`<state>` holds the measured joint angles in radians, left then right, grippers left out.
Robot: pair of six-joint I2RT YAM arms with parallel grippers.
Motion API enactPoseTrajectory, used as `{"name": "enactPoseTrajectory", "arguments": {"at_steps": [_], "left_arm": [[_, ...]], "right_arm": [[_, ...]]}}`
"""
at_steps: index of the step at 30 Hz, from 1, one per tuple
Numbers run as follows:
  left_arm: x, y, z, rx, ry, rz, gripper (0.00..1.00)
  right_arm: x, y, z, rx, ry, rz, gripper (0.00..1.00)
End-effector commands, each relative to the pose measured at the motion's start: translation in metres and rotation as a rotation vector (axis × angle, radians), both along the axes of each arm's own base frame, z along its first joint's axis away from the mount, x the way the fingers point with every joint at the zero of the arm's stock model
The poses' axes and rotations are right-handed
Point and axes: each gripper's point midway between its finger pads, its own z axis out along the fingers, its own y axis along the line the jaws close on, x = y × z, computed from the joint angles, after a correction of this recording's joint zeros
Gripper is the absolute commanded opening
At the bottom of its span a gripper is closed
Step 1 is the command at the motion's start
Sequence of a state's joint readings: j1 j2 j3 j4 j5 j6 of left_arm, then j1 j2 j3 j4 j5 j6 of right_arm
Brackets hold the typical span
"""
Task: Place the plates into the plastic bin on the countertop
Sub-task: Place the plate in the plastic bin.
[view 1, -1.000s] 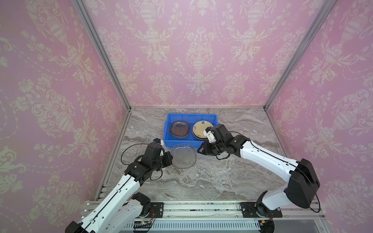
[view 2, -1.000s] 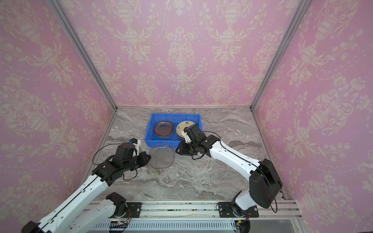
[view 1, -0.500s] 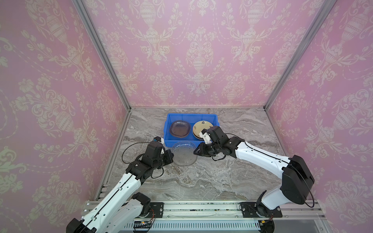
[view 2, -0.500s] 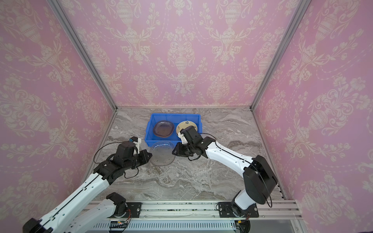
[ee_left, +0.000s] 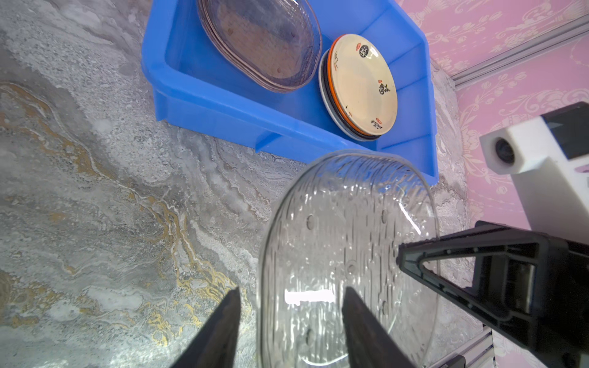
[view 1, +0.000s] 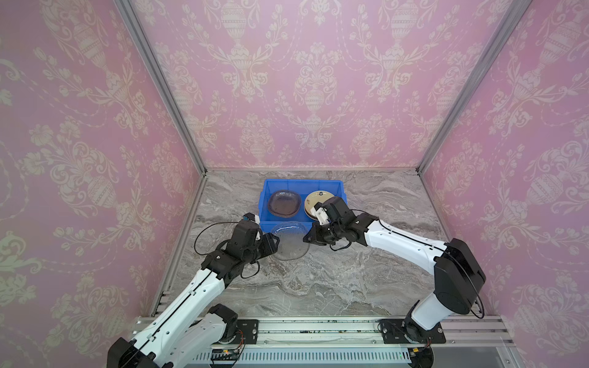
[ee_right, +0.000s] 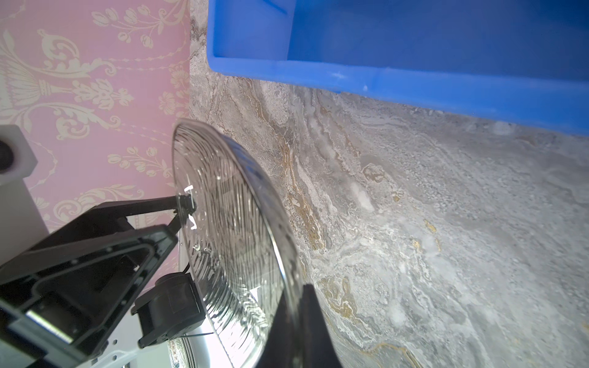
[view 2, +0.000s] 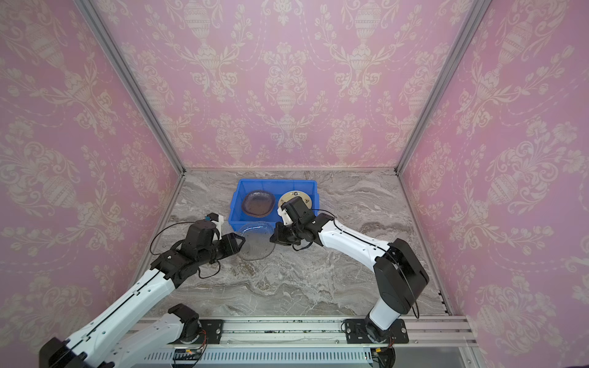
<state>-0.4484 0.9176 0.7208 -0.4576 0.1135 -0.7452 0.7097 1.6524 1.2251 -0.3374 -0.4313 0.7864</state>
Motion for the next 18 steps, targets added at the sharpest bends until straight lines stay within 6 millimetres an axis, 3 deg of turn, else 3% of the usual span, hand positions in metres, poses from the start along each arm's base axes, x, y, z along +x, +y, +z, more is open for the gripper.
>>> {"name": "enactPoseTrajectory", "arguments": {"at_steps": [1,4,10,13,18], "left_arm": [[0.024,0.014,0.038,0.124,-0.129,0.023,0.99],[0.043,0.026,0.062,0.206,-0.220,0.050,0.99],[0.093,0.036,0.107,0.198,-0.363,0.065,0.99],[0.114,0.035,0.113,0.207,-0.390,0.044,0.99],[0.142,0.040,0.105,0.171,-0.395,0.055,0.99]], "right_arm": [[0.023,-0.002,0.027,-0.003,-0.022,-0.021,0.00],[0.046,-0.002,0.041,-0.043,-0.040,-0.036,0.00],[0.092,-0.002,0.051,-0.093,-0.063,-0.075,0.00],[0.119,-0.002,0.050,-0.082,-0.059,-0.123,0.00],[0.163,0.008,0.048,-0.045,-0.060,-0.204,0.00]]}}
